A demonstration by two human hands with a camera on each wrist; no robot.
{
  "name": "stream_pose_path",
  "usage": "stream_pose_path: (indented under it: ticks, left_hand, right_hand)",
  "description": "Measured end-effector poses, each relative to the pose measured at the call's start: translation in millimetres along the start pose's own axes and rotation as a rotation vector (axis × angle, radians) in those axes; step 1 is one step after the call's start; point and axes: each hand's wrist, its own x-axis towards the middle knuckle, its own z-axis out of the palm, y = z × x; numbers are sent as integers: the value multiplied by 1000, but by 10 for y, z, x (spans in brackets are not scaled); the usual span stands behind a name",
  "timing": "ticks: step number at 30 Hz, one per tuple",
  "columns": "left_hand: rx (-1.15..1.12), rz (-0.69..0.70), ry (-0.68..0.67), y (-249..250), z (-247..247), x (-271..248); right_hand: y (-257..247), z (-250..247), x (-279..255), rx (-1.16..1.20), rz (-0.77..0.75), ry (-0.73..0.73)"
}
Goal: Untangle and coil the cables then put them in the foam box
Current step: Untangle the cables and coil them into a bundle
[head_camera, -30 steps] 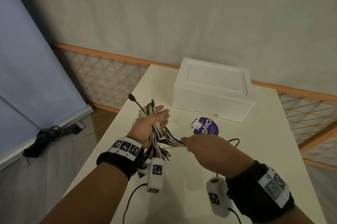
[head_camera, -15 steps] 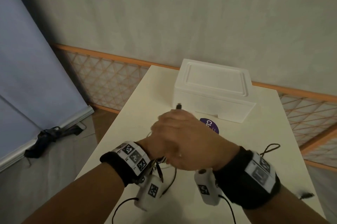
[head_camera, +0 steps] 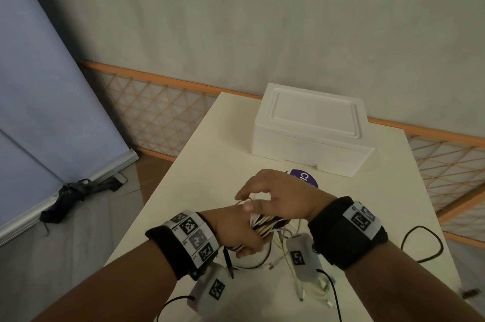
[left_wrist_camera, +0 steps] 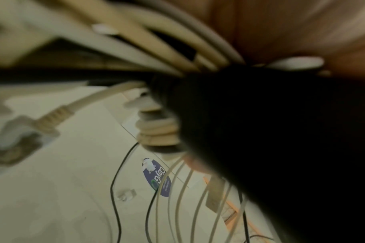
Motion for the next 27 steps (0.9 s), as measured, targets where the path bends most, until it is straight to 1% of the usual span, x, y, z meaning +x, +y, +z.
stream_pose_path:
  ticks: [2, 3, 4, 5, 6, 7, 8, 10, 12, 13, 14, 16, 18, 20, 23, 24, 26, 27]
  left_hand:
    - [-78, 39, -2, -45, -27, 13]
    - [-121, 54, 1, -67, -49, 17]
    - [-159, 72, 6, -84, -65, 16]
    - [-188, 86, -2, -102, -82, 14]
    - [-202, 96, -8, -117, -98, 13]
    - [-212, 103, -13, -129, -110, 11]
    - [-225, 108, -10, -138, -121, 9]
    - [-269, 110, 10, -142, -133, -7]
    - [-316, 122, 23, -160, -136, -23]
    - [-342, 125, 24, -167, -138, -27]
    - [-372, 130, 21, -169, -137, -30]
    - [-454, 152, -5, -154, -130, -25]
    - [-542, 195, -55, -116, -110, -13]
    - [-606, 244, -103, -75, -78, -1]
    - [-658, 291, -138, -32, -66, 3]
    - [-666, 303, -146, -23, -74, -3]
    - [-676, 320, -163, -12, -85, -6]
    - [-685, 330, -164, -4, -69, 2]
  right_hand:
    - [90, -9, -67, 398, 159, -42]
    - [131, 0, -101, 563, 211, -45]
    - [184, 21, -130, 682, 237, -46]
    - [238, 49, -155, 740, 247, -58]
    - [262, 66, -181, 743, 249, -80]
    - [268, 77, -201, 696, 255, -91]
    - [268, 84, -215, 614, 266, -96]
    - [257, 85, -230, 346, 275, -86]
    - [233, 85, -223, 91, 251, -14]
    - [221, 79, -220, 29, 252, 45]
    - [208, 76, -212, 14, 265, 118]
    - [193, 97, -194, 63, 277, 269]
    - [175, 154, -148, 107, 287, 360]
    - [156, 238, -100, 162, 318, 388]
    - [143, 351, -45, 259, 371, 454]
    - [150, 383, -33, 308, 380, 464]
    - [127, 408, -1, 480, 463, 467]
    - [92, 382, 3, 529, 502, 472]
